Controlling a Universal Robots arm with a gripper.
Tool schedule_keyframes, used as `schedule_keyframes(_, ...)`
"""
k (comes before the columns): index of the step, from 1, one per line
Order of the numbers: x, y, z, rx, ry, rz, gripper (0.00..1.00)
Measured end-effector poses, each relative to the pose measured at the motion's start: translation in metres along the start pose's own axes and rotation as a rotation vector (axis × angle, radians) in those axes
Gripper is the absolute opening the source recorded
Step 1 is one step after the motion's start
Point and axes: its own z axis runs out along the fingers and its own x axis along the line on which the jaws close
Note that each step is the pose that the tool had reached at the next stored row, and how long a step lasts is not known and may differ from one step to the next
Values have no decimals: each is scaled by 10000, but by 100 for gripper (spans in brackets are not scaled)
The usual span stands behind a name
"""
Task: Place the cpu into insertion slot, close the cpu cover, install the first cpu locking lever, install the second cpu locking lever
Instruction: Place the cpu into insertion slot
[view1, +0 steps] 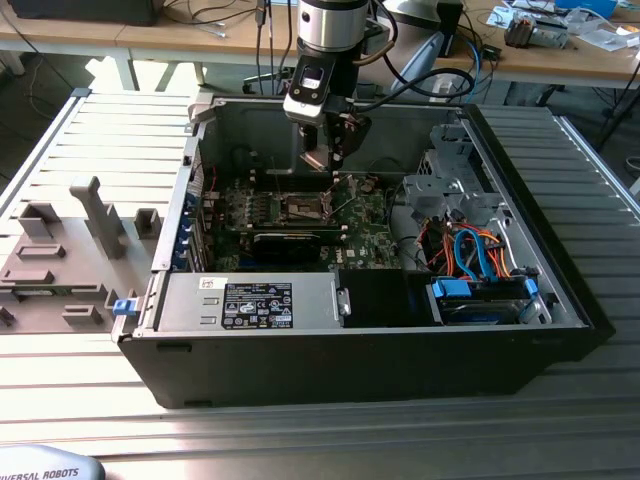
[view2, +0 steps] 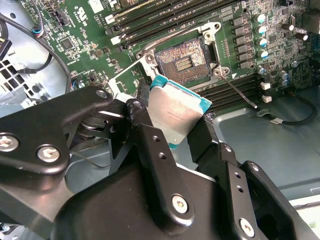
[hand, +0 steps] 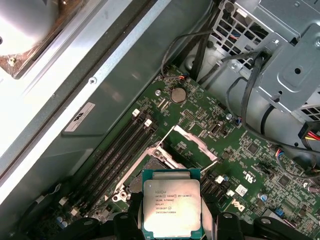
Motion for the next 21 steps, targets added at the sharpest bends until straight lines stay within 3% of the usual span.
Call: schedule_keyframes(21,0,0,0,-2,-6,109,54)
